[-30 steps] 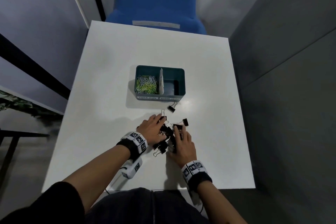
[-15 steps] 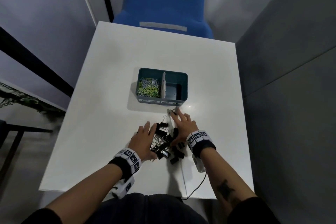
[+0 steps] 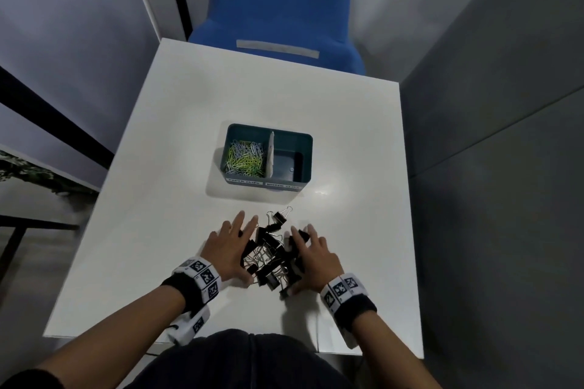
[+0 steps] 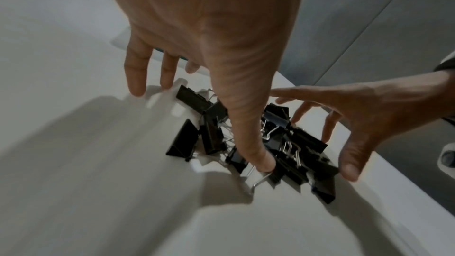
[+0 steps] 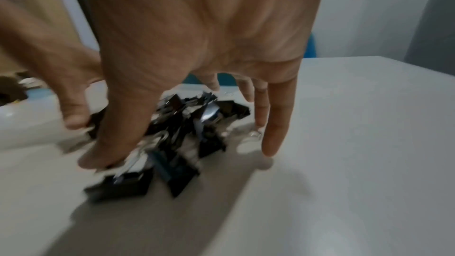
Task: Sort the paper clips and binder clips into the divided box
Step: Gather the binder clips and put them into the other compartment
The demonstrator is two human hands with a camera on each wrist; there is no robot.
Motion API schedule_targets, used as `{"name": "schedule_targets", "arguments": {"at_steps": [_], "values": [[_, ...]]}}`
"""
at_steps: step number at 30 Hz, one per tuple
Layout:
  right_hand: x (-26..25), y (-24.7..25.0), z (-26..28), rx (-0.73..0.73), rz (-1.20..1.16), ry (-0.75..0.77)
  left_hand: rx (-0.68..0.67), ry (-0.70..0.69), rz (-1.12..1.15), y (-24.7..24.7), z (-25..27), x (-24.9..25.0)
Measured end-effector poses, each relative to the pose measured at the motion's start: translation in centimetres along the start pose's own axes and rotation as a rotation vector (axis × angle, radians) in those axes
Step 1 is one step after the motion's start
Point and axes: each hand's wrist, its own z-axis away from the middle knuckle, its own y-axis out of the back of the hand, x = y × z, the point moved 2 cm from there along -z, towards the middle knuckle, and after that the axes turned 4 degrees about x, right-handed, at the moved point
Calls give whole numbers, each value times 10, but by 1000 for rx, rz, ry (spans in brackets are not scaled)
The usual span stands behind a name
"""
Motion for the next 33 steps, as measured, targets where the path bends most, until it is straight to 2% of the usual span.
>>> {"name": "schedule_targets", "arguments": {"at_steps": [3, 7, 12, 18, 24, 29, 33], "values": [[-14, -14, -4, 4, 52, 19, -3, -57, -24, -2, -4, 11], [-25, -4, -17, 61, -59, -18, 22, -103, 0, -1, -10, 29], [-23, 6, -26, 85, -155, -78, -3, -77, 128, 5, -17, 32], [-16, 9, -23, 131, -316, -112, 73, -69, 169, 2, -23, 27], [-7, 12, -18, 193, -372, -107, 155, -64, 323, -2, -23, 29], [0, 13, -16, 290, -407, -130, 193, -49, 362, 7, -22, 29], [1, 37, -16, 389, -447, -102, 215, -21, 417, 14, -21, 25]]}}
